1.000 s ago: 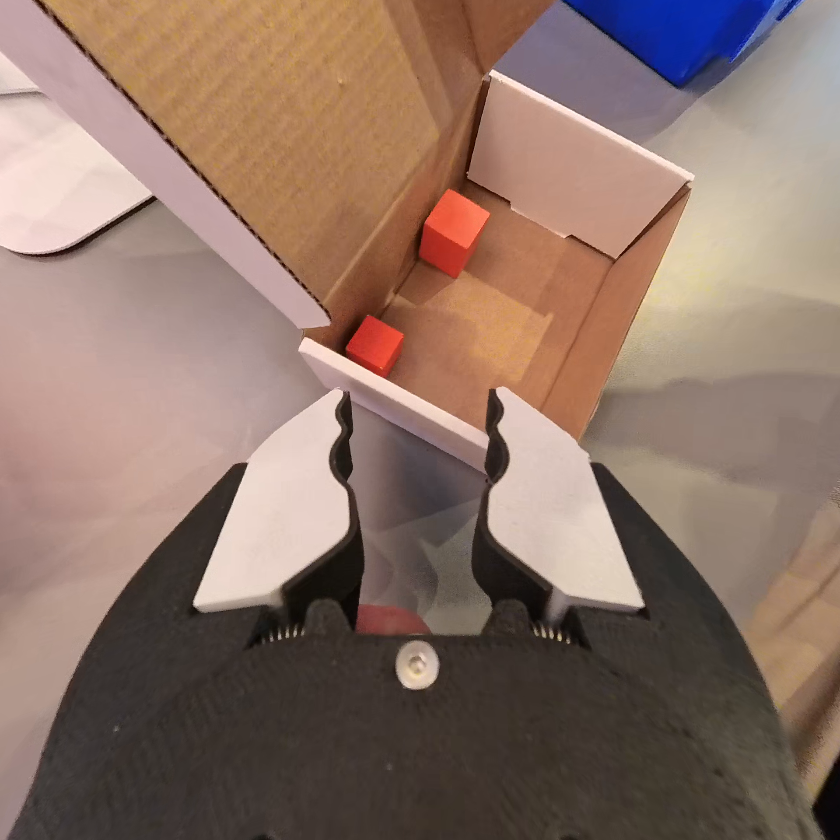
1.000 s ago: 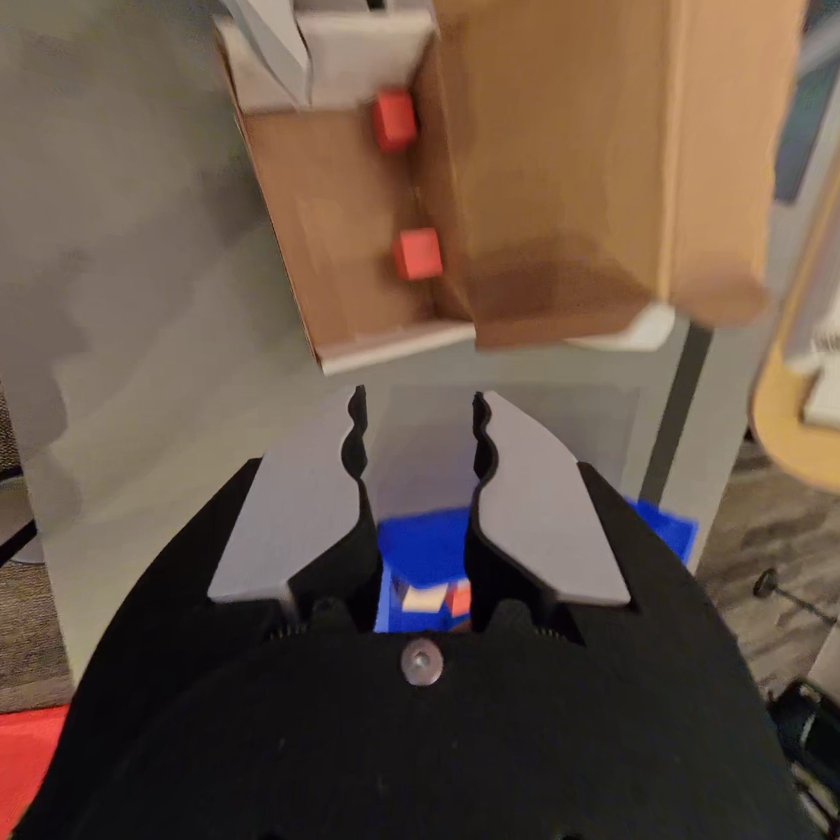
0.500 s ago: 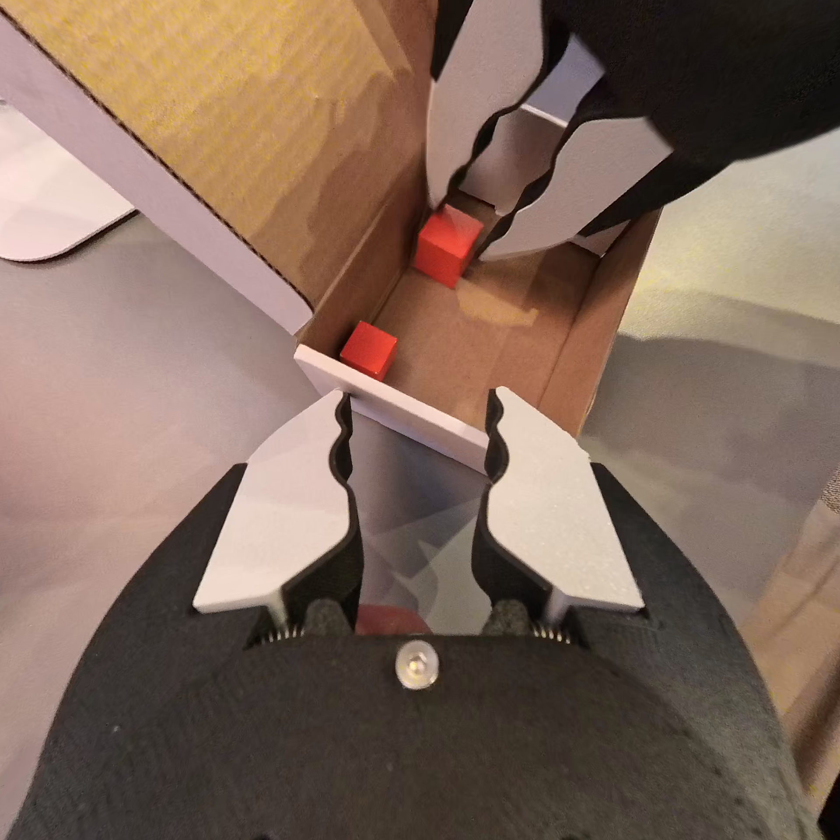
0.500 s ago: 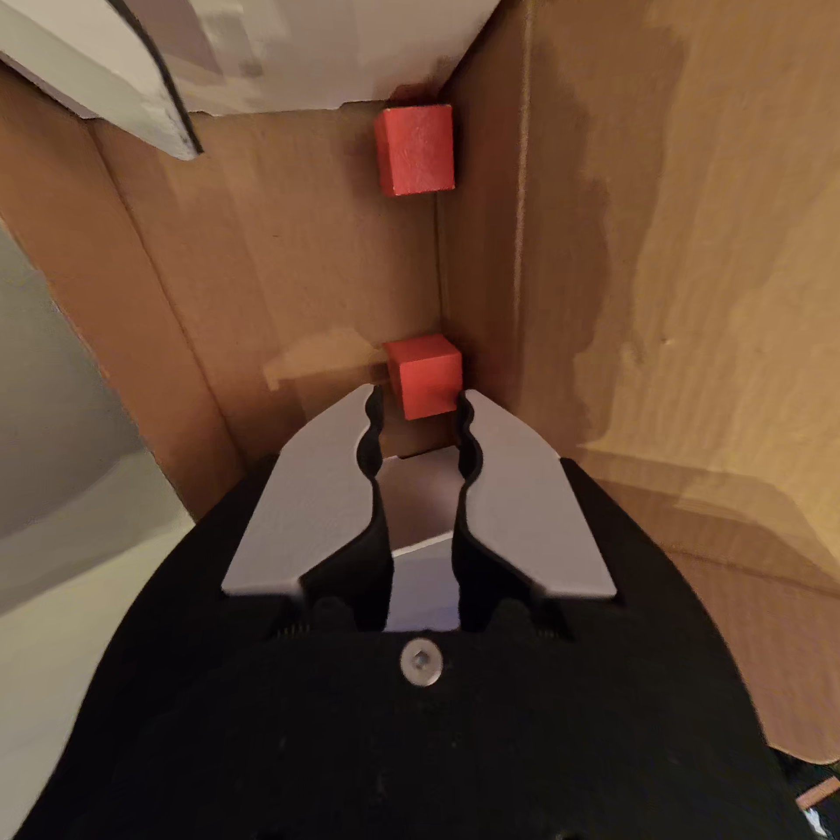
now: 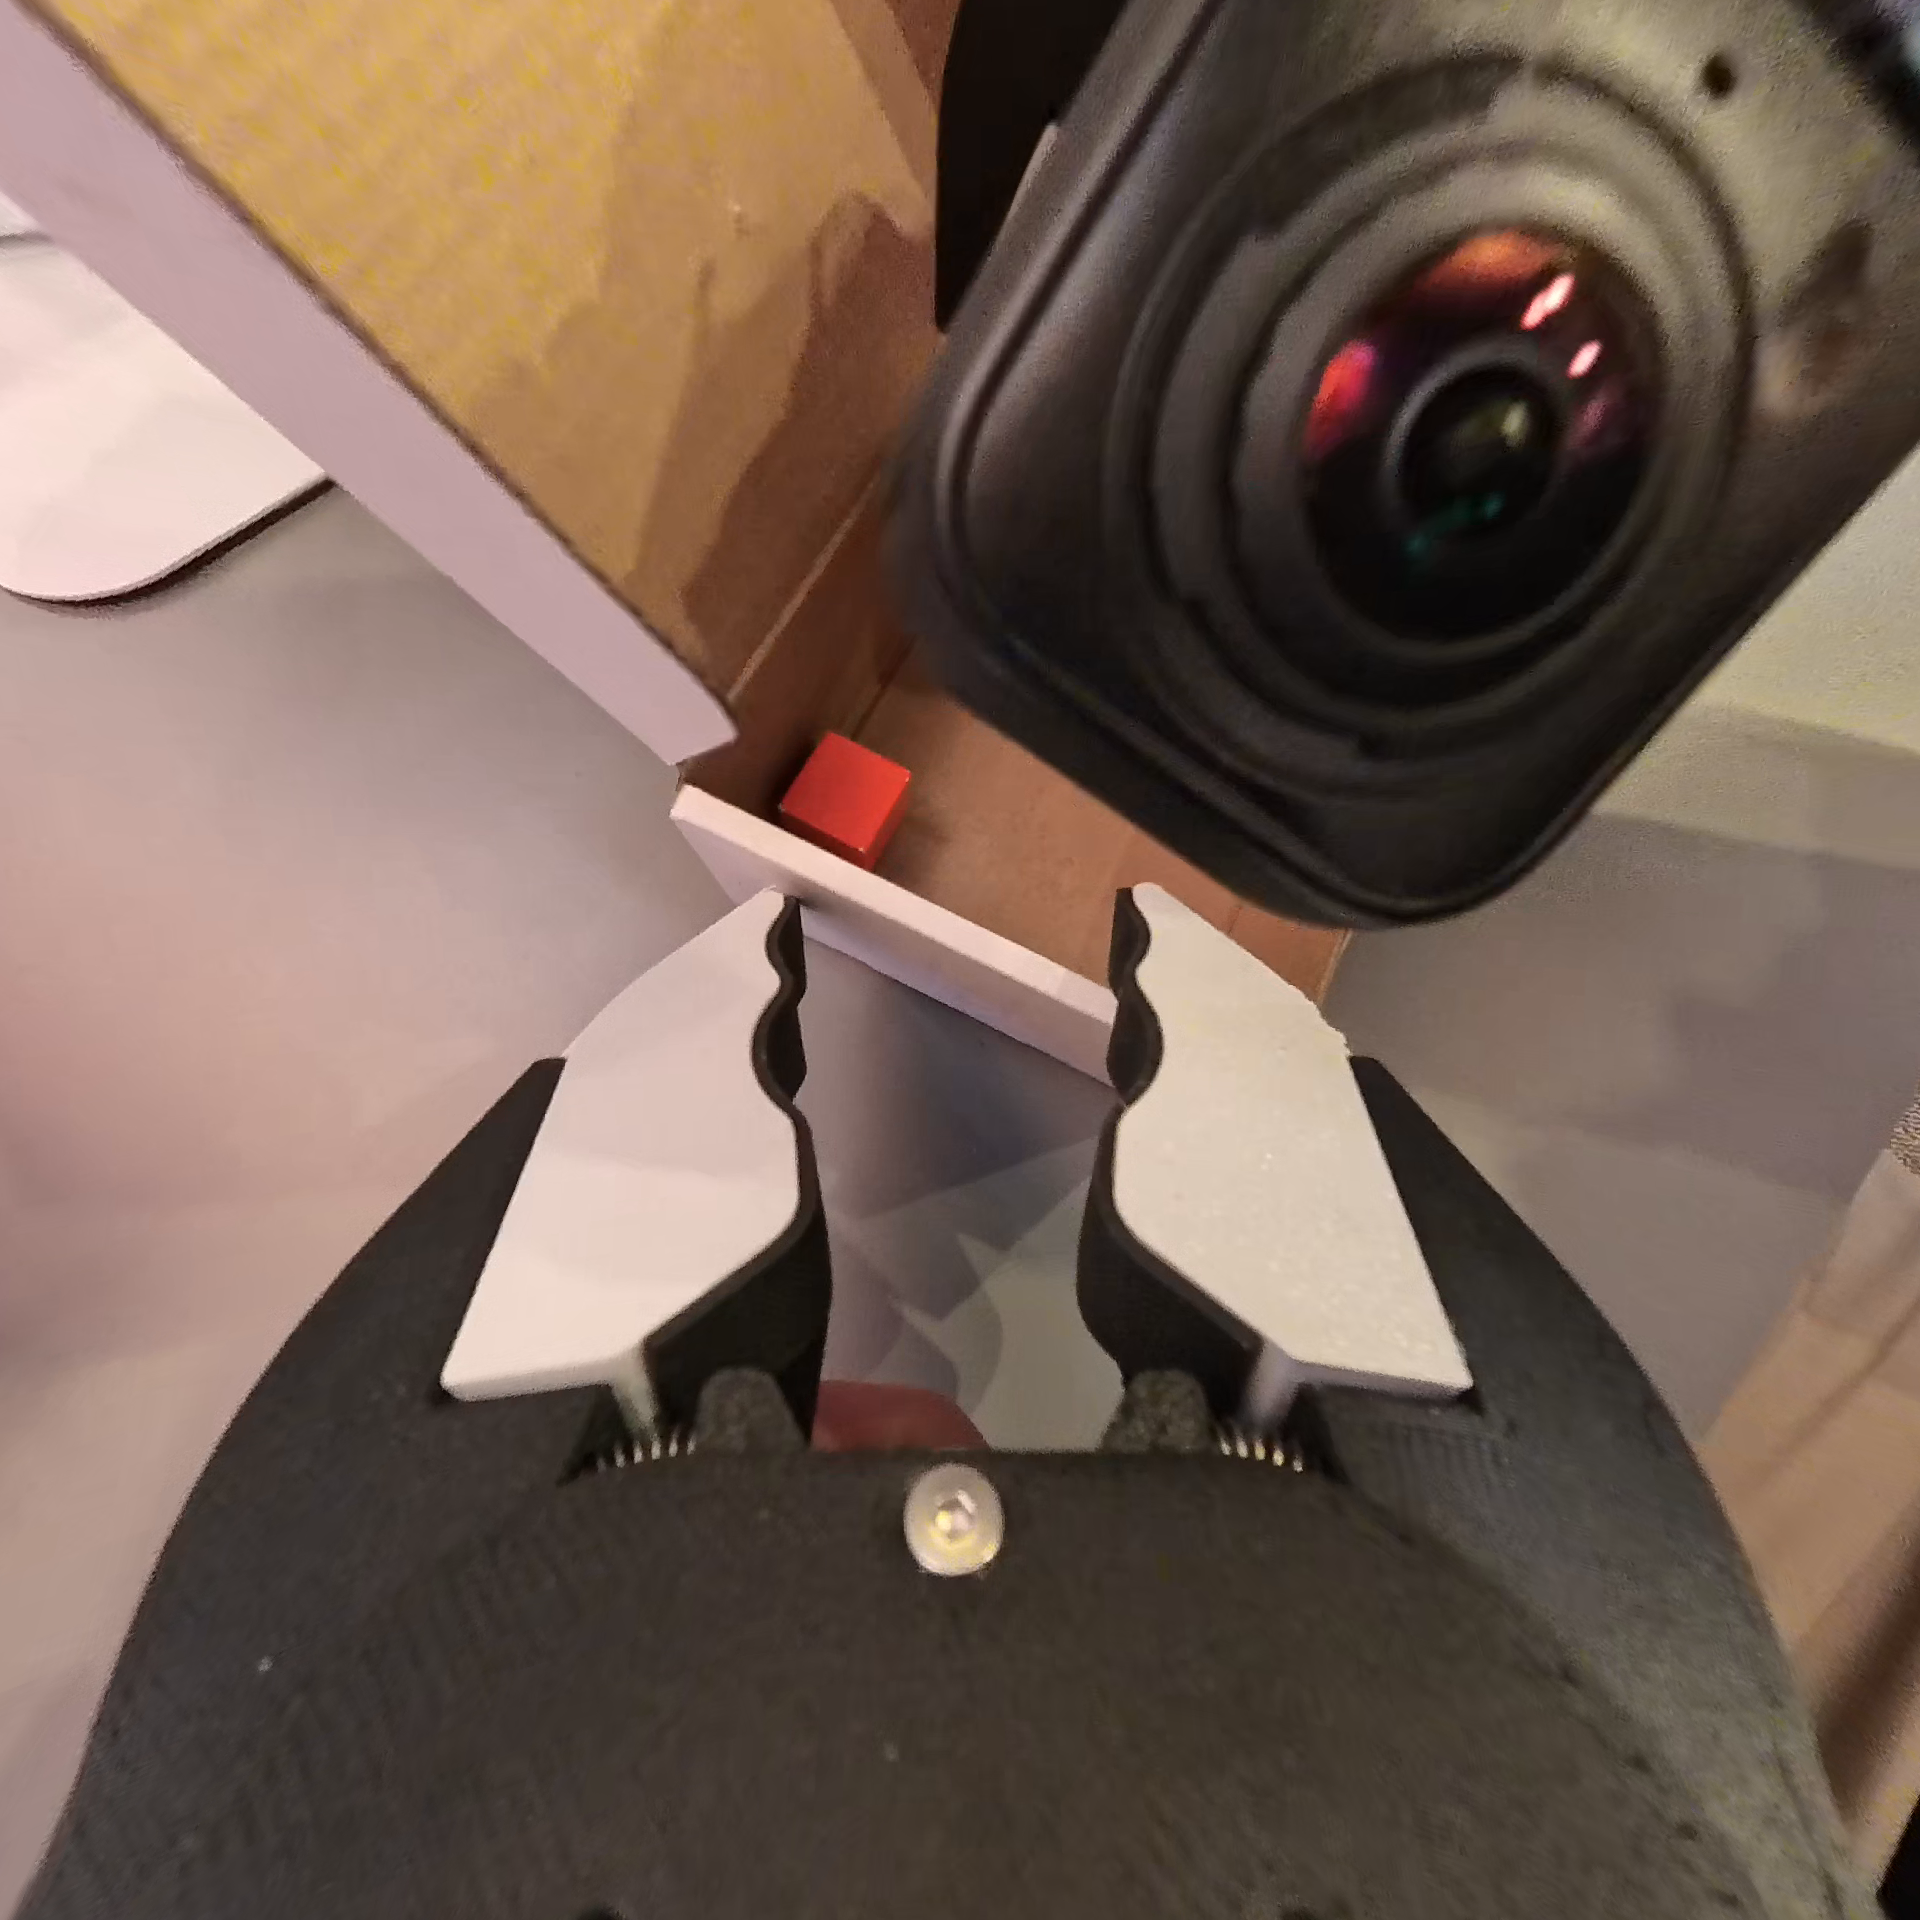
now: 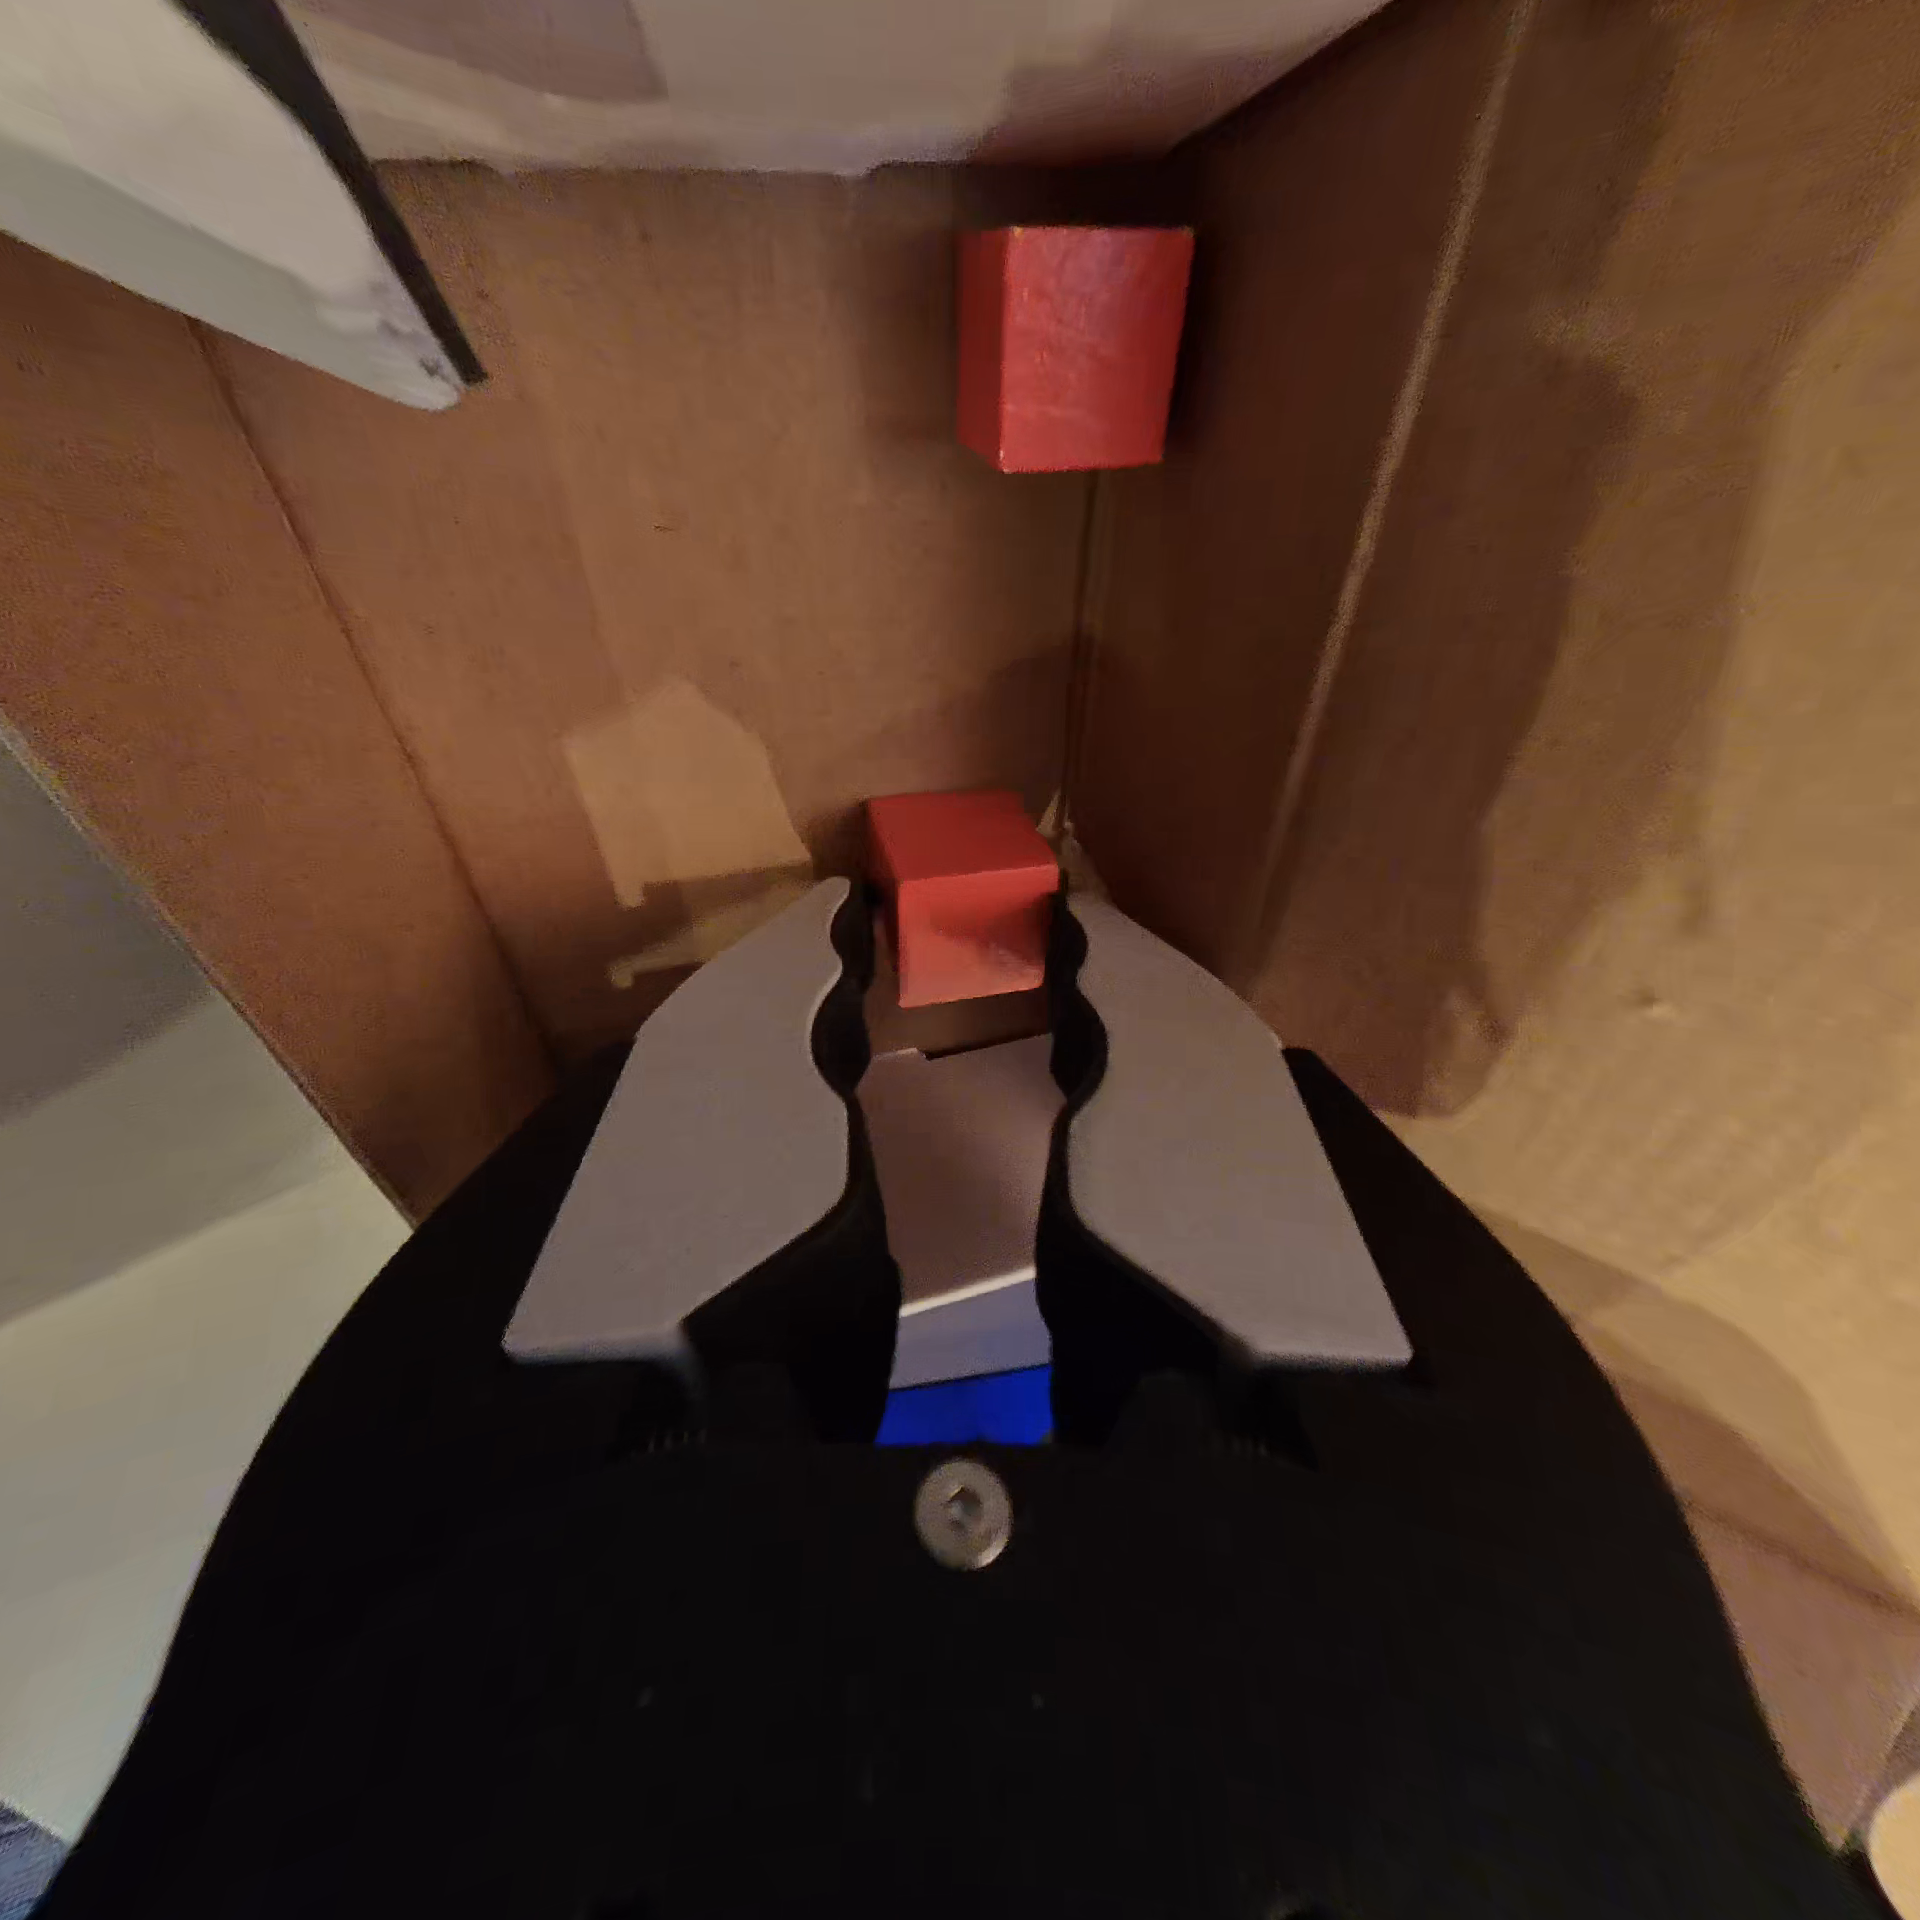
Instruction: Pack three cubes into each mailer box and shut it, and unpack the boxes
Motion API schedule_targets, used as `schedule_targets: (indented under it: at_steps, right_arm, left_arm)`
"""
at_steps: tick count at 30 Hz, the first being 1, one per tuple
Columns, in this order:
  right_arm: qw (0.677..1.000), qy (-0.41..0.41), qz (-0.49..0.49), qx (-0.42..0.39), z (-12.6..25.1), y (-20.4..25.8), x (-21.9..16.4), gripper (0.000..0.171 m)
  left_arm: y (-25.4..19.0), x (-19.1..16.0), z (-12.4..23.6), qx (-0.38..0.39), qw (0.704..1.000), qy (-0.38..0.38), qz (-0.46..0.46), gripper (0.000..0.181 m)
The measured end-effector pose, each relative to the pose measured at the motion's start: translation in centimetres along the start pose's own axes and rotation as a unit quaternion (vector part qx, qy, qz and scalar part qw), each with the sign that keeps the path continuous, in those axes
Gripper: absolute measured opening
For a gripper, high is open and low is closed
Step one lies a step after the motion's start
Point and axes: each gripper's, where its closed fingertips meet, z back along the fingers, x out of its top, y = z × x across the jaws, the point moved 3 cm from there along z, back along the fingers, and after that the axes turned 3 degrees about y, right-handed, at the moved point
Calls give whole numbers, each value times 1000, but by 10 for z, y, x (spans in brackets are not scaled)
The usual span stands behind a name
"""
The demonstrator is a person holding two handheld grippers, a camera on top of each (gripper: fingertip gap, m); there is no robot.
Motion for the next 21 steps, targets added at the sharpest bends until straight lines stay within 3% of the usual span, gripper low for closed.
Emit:
schedule_targets:
  at_steps: [3,7,9,12,16,21]
  right_arm:
    - [1000,-23,-11,-1,11,-2,1,27]
    - [993,-105,-51,-19,64,-7,-12,27]
    - [987,-126,-90,-42,96,-11,-44,27]
    - [981,-85,-157,-72,121,-7,-127,27]
    - [972,7,-233,-33,95,14,-242,27]
    - [964,78,-246,64,28,45,-303,27]
  left_arm:
    - [0,0,0,-1,1000,0,-1,56]
    - [0,-1,0,-3,1000,0,0,55]
    - [0,-1,1,-3,1000,1,0,55]
    - [1,-1,1,-5,1000,1,2,55]
    - [0,-1,0,-4,1000,2,3,55]
    - [0,0,0,-3,1000,3,1,55]
